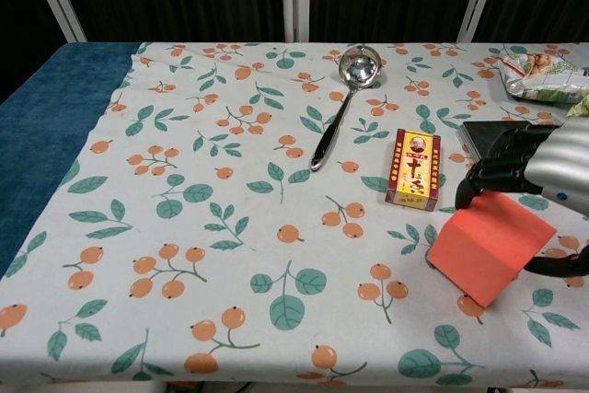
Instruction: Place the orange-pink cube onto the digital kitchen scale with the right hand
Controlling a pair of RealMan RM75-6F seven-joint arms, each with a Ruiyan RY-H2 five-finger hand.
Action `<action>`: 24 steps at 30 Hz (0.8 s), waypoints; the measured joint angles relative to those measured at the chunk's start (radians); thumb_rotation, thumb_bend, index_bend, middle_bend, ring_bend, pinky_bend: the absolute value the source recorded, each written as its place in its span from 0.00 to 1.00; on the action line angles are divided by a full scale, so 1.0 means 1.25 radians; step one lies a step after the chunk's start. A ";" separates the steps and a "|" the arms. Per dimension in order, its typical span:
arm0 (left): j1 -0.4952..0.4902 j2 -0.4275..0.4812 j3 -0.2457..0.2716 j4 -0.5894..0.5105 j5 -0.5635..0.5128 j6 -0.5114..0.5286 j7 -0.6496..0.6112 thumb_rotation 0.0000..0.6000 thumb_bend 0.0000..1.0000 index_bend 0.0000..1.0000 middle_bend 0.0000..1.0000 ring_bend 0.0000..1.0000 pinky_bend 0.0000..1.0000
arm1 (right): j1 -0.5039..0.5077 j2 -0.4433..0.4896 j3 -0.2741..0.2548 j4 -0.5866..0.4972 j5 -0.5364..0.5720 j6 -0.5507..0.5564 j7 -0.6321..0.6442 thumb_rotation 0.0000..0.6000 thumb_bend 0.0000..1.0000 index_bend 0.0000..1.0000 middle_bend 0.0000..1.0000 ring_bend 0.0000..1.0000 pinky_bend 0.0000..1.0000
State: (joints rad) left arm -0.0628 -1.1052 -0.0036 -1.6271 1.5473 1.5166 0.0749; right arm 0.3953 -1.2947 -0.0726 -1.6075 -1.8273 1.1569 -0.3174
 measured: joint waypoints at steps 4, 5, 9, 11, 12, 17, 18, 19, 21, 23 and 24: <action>0.001 0.000 0.001 -0.001 0.005 0.002 -0.005 1.00 0.03 0.14 0.09 0.00 0.06 | -0.008 0.023 0.026 -0.006 0.007 0.059 0.014 1.00 0.23 0.53 0.44 0.38 0.22; 0.001 0.000 0.001 0.000 0.006 0.002 -0.005 1.00 0.03 0.14 0.09 0.00 0.06 | -0.010 0.025 0.036 -0.006 0.015 0.069 0.012 1.00 0.24 0.53 0.44 0.38 0.22; 0.001 -0.002 0.003 0.002 0.008 0.002 -0.007 1.00 0.03 0.14 0.09 0.00 0.06 | -0.019 0.027 0.077 0.009 0.086 0.079 -0.023 1.00 0.24 0.53 0.44 0.38 0.21; 0.002 -0.003 0.004 0.003 0.009 0.002 -0.008 1.00 0.03 0.14 0.09 0.00 0.06 | -0.021 0.023 0.094 0.018 0.133 0.073 -0.041 1.00 0.24 0.53 0.44 0.37 0.20; 0.003 -0.002 0.005 0.004 0.010 0.002 -0.009 1.00 0.03 0.14 0.09 0.00 0.06 | -0.021 0.019 0.105 0.024 0.168 0.066 -0.054 1.00 0.24 0.52 0.44 0.37 0.20; 0.003 0.001 0.006 0.003 0.010 0.000 -0.014 1.00 0.03 0.14 0.09 0.00 0.06 | -0.017 -0.014 0.152 0.056 0.315 0.026 -0.096 1.00 0.24 0.51 0.42 0.36 0.18; 0.003 0.002 0.006 0.002 0.010 0.000 -0.015 1.00 0.03 0.14 0.09 0.00 0.06 | -0.013 -0.027 0.165 0.067 0.345 0.016 -0.104 1.00 0.24 0.51 0.42 0.36 0.17; 0.003 0.003 0.006 0.001 0.011 0.000 -0.015 1.00 0.03 0.14 0.09 0.00 0.06 | -0.009 -0.037 0.174 0.076 0.363 0.009 -0.110 1.00 0.24 0.51 0.41 0.36 0.17; 0.002 0.006 0.005 -0.002 0.012 0.000 -0.015 1.00 0.03 0.14 0.09 0.00 0.06 | 0.000 -0.058 0.191 0.089 0.395 -0.001 -0.125 1.00 0.24 0.51 0.41 0.36 0.17; 0.000 0.009 0.003 -0.006 0.012 0.000 -0.014 1.00 0.03 0.14 0.09 0.00 0.06 | 0.007 -0.071 0.203 0.094 0.415 -0.004 -0.135 1.00 0.24 0.50 0.41 0.36 0.17; 0.000 0.010 0.002 -0.007 0.012 -0.001 -0.014 1.00 0.03 0.14 0.09 0.00 0.06 | 0.012 -0.079 0.209 0.096 0.426 -0.004 -0.139 1.00 0.24 0.50 0.40 0.36 0.17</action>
State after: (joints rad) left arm -0.0630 -1.0932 -0.0006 -1.6355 1.5625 1.5158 0.0569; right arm 0.4099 -1.3930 0.1884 -1.4878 -1.2949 1.1519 -0.4914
